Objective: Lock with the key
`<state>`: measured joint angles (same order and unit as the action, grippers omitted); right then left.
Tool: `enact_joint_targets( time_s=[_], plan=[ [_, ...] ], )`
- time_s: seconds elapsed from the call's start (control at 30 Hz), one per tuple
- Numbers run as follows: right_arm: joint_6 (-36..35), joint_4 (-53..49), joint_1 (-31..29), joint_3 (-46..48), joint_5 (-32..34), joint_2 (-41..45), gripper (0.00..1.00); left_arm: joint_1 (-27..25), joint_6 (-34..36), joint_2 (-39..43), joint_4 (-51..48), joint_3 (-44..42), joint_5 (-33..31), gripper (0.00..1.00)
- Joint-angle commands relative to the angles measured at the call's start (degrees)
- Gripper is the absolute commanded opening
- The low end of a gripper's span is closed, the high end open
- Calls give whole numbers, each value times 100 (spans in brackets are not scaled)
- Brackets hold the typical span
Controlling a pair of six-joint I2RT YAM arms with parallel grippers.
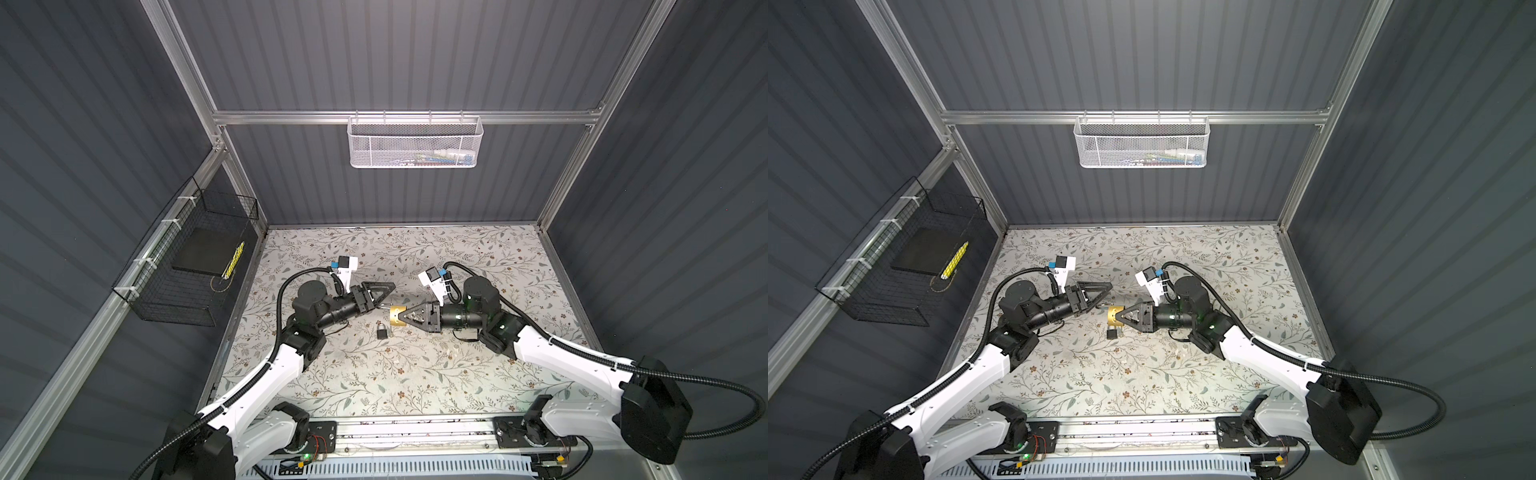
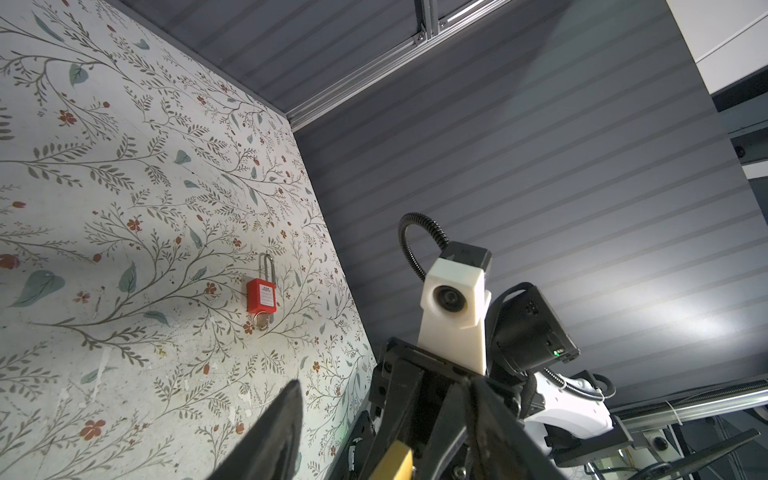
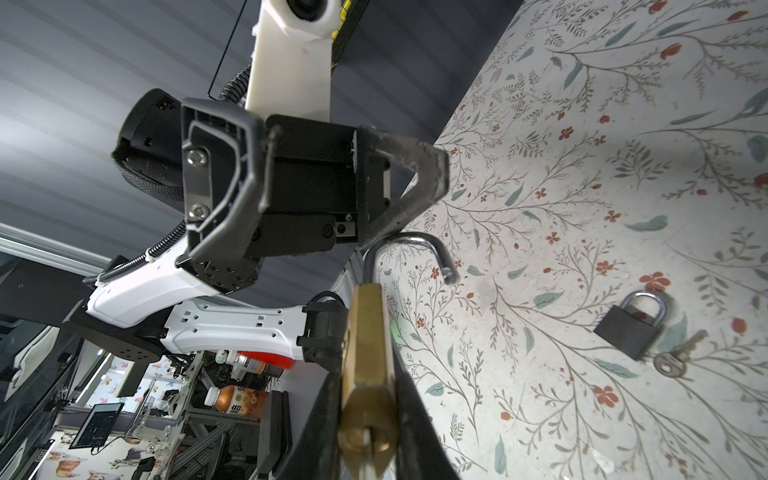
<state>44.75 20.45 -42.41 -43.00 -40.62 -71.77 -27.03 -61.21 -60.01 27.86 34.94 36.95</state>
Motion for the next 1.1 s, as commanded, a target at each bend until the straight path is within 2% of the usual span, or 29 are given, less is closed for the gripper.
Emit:
enact_joint_targets(
  time_s=[0.0,0.5,0.77,1.07],
  plan=[
    [-32,495,22,-261,-120,38,0,-5,100,108,-152,30,155,63],
    [286,1032,233,-121,-203,38,0,-7,163,296,-387,17,193,64],
    [358,1146,260,-78,-291,62,0,-6,275,318,-552,122,234,74],
    [426,1260,392,46,-244,93,0,-4,285,357,-606,158,245,70]
  ],
)
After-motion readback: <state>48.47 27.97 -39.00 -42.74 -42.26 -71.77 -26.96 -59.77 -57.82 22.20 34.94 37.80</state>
